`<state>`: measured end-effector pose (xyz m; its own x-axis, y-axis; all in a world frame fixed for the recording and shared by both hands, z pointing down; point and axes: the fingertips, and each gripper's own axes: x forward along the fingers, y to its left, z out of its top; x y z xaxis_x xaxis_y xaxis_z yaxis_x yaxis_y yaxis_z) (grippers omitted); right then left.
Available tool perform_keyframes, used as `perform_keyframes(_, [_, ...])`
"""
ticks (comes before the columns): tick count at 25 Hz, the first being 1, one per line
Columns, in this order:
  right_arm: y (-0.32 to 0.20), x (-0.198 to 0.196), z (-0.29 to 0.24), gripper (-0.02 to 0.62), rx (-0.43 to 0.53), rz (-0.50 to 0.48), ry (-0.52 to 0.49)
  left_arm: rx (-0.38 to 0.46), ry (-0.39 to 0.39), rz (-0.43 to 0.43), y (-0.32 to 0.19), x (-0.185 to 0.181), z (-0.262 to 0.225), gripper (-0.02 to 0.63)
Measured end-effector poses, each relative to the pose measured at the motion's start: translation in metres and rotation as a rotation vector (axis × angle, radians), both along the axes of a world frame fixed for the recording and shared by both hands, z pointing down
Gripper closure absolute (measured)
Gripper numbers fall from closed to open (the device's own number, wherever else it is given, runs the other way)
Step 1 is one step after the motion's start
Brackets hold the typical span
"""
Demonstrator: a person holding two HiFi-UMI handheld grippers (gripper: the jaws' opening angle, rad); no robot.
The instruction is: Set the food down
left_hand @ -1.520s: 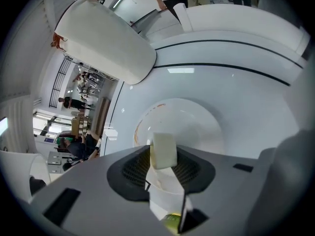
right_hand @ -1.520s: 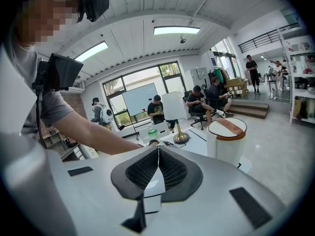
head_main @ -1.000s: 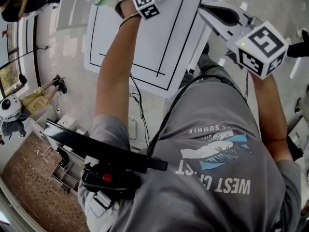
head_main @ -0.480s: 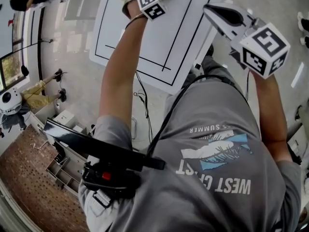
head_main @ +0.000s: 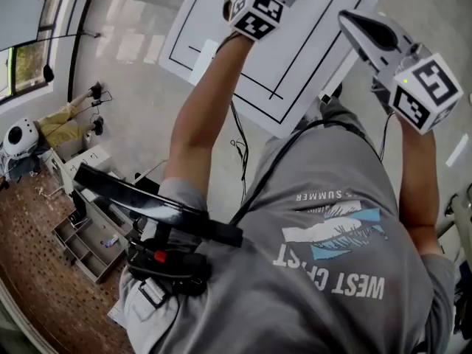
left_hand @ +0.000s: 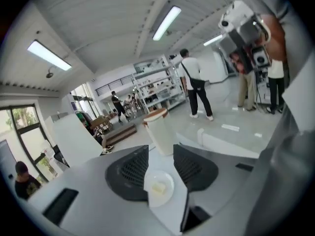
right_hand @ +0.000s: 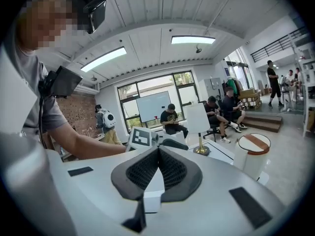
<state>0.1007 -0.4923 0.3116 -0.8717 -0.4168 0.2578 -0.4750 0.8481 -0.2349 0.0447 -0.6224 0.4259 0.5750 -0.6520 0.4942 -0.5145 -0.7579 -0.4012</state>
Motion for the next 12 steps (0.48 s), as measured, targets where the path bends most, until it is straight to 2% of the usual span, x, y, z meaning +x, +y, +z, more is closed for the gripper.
perform_keyframes(5, [0.017, -0.017, -0.032, 0.589, 0.07, -0.026, -0.019, 0.03, 0.325, -0.039, 0.048, -0.021, -0.09, 0.507])
perform_keyframes(9, [0.034, -0.027, -0.054, 0.589, 0.124, -0.024, -0.029, -0.006, 0.619, -0.053, 0.087, -0.042, -0.139, 0.565])
perform_keyframes(10, [0.037, -0.031, -0.057, 0.589, 0.134, -0.024, -0.033, -0.007, 0.675, -0.055, 0.095, -0.05, -0.15, 0.566])
perform_keyframes(12, [0.043, -0.038, -0.061, 0.589, 0.148, -0.028, -0.042, 0.008, 0.733, -0.065, 0.111, -0.066, -0.165, 0.568])
